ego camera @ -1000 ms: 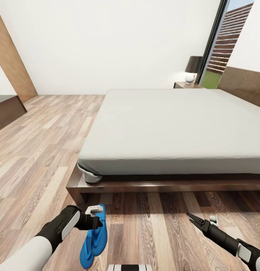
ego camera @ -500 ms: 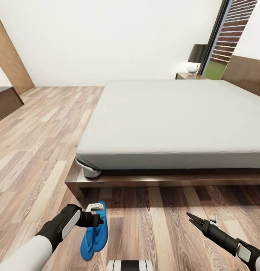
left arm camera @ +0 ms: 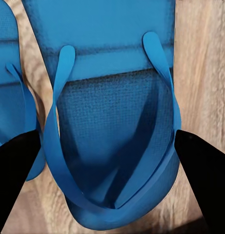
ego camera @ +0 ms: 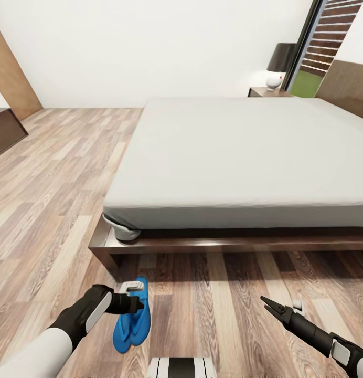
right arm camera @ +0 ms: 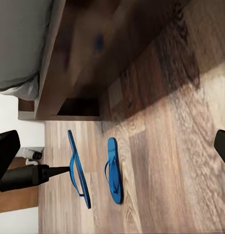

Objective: In the bedroom, move the book from the bed onto either nightstand, and place the two sandals side by side next to the bed.

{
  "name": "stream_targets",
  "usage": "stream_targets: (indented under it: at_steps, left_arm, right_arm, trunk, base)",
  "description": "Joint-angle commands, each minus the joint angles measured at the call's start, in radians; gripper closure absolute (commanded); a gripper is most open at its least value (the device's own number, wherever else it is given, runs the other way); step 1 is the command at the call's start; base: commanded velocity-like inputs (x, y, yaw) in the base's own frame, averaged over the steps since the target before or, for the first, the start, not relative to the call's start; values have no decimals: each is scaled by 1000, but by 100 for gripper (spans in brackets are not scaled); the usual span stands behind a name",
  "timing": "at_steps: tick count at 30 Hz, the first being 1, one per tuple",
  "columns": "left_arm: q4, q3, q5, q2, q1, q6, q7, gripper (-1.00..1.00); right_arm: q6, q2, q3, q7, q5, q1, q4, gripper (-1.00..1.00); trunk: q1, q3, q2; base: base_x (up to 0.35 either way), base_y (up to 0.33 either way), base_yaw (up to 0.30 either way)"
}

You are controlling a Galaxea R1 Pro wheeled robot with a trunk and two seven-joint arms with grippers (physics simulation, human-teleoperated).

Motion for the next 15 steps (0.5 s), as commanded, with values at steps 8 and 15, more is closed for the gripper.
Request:
stream_targets:
  at_steps: [8,15]
  left_arm:
    - [-1,-4,1,1,-3,-41,-6,100]
    - [-1,-3,2,-3,-7,-51,-10,100]
  right_arm:
    - [11,0,8,5,-10,-1,3,-100]
    - [11,0,9,5,-10,-1,3,-100]
  trunk:
    - [3,-32,-2]
    - [7,-59,-4]
  base:
    - [0,0,0]
    - [0,0,0]
